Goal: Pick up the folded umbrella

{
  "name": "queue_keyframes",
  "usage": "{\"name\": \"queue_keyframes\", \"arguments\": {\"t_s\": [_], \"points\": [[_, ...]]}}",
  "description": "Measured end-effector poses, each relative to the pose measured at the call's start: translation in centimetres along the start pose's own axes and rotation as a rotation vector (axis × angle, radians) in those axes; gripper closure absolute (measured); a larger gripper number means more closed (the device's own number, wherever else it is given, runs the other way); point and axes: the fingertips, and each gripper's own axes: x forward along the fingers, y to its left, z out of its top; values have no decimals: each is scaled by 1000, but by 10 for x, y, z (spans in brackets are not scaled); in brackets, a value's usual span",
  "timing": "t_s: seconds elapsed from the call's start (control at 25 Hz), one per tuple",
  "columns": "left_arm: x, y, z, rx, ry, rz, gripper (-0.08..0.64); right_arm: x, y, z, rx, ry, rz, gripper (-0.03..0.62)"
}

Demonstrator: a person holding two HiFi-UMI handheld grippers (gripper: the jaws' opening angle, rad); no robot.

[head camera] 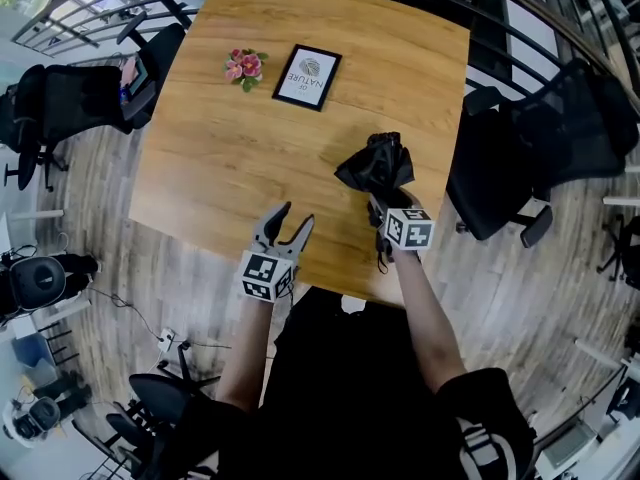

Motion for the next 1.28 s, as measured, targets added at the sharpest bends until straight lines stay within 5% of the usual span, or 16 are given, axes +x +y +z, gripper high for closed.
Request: {"name": "queue_keyframes", "arguments": {"t_s": [0.72,1.28], "points": [[-7,-67,16,4,-46,59,324,-79,-3,27,-35,-101,187,345],[-4,-126,29,34,-83,115,324,-133,-19,38,-149,-145,285,345]]}}
